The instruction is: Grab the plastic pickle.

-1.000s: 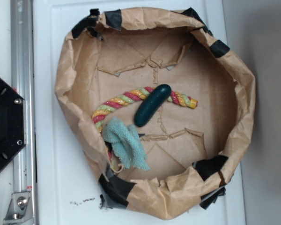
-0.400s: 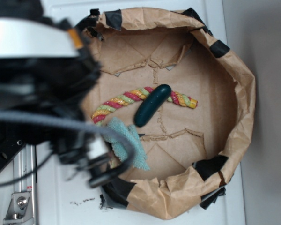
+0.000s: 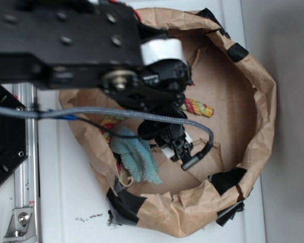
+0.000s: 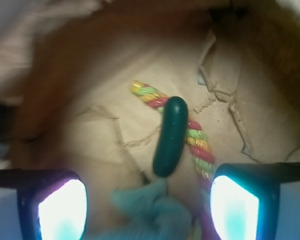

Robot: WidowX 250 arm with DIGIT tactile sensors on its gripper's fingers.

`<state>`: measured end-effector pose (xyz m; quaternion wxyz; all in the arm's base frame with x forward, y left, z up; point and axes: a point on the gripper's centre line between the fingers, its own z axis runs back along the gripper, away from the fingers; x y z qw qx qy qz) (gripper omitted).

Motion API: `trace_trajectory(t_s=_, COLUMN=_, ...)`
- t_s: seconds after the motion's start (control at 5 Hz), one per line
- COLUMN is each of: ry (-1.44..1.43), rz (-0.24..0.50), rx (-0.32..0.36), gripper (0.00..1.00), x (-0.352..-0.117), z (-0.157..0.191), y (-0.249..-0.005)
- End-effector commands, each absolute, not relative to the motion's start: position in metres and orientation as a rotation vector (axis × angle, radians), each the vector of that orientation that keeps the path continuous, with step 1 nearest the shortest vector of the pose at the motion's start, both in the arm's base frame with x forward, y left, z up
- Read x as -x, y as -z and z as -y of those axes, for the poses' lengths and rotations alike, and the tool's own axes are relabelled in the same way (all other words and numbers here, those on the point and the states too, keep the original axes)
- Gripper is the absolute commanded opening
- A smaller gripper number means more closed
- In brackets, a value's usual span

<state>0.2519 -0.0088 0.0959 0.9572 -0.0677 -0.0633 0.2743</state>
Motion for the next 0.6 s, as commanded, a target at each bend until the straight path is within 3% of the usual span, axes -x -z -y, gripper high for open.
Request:
trace_trajectory(t_s=0.0, ry=-0.602, rz=0.157, rx=0.124, gripper=1.00, x=-0.264, z=-0.004, y=-0.040)
trace_trajectory(t_s=0.2, ry=-0.590, rz=0.147, rx=0.152, gripper=1.00, x=-0.278, z=0.003, y=-0.032)
trace_trajectory(t_s=0.4, ry=-0.592, rz=0.128, rx=0.177, gripper=0.00, x=-0.291, z=0.011, y=-0.036)
